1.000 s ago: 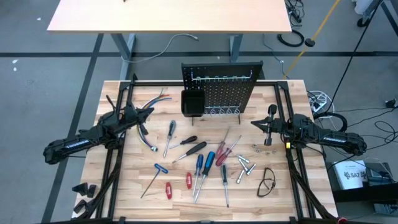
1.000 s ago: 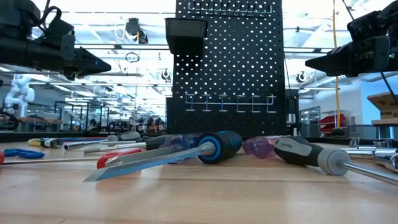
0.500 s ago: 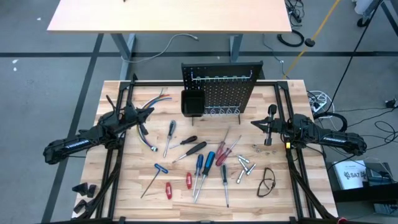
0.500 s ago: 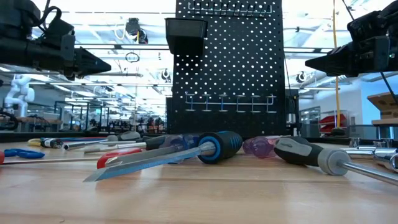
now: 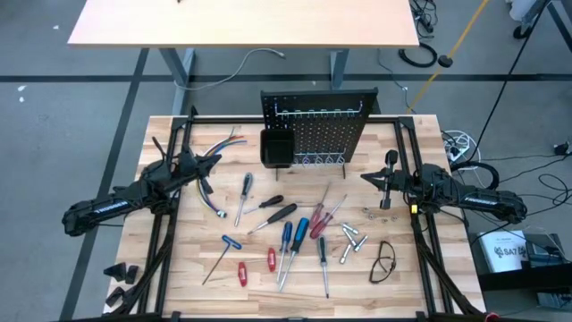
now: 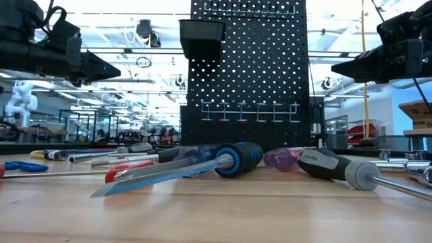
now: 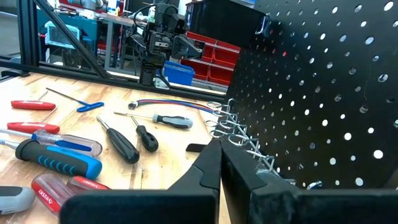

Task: Hang tools onto peg board
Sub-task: Put the socket in the black bin on the peg board

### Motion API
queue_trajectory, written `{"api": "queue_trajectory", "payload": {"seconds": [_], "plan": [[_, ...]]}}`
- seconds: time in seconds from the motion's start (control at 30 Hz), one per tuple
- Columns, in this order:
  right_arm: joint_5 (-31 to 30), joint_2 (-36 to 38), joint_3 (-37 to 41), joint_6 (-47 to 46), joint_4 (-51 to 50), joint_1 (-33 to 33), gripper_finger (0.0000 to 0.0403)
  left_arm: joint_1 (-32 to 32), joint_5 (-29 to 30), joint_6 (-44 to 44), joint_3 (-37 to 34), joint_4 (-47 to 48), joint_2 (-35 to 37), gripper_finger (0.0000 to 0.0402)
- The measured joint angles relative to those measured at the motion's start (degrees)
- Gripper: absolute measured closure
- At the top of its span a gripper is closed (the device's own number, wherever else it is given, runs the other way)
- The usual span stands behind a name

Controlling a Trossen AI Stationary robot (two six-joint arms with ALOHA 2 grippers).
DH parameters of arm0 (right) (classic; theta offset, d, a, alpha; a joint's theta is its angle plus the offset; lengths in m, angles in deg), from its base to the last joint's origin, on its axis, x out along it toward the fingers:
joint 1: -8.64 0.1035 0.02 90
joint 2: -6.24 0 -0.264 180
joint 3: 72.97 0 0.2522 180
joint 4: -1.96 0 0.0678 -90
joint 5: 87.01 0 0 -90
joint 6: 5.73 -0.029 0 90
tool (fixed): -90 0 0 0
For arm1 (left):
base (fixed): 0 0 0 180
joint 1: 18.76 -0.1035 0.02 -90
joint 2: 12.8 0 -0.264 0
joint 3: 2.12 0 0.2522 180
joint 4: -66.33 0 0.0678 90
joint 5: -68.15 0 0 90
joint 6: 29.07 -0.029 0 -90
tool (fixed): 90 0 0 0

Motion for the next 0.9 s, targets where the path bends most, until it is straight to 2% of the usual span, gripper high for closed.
{"api": "queue_trajectory", "payload": {"seconds": [0.17,0.2,0.27,0.33,0.4,0.53,0.7,0.8,0.9], "plan": [[0.0,0.0,0.0,-0.8,0.2,0.0,0.0403,0.0,-1.5,19.0,0.0,0.0,0.0,0.0393],[0.0,0.0,0.0,-0.7,0.3,0.0,0.0403,0.0,-0.7,19.3,0.0,-0.4,0.0,0.0393],[0.0,0.0,0.0,-0.2,0.9,0.0,0.0403,0.0,4.6,18.9,0.0,-0.4,0.0,0.0393],[0.2,0.0,0.0,-3.9,1.2,0.0,0.0403,0.0,9.7,19.9,0.0,0.2,0.0,0.0393],[-1.1,-0.2,0.0,-9.0,3.0,0.0,0.0403,0.0,11.2,21.2,0.0,0.1,-0.1,0.0393],[-2.8,-0.1,0.0,-14.6,8.1,0.0,0.0403,0.0,11.5,18.5,0.0,0.1,-0.4,0.0393],[-15.0,-0.1,0.0,-15.8,9.4,0.0,0.0403,0.0,12.1,18.3,0.0,0.1,-0.4,0.0393],[-18.0,-0.1,0.0,-17.2,9.4,0.0,0.0403,0.0,8.2,18.3,0.0,0.2,-0.4,0.0393],[-17.7,-0.1,0.0,-21.3,9.6,0.0,0.0403,0.1,4.3,15.9,0.0,-3.4,-0.4,0.0393]]}}
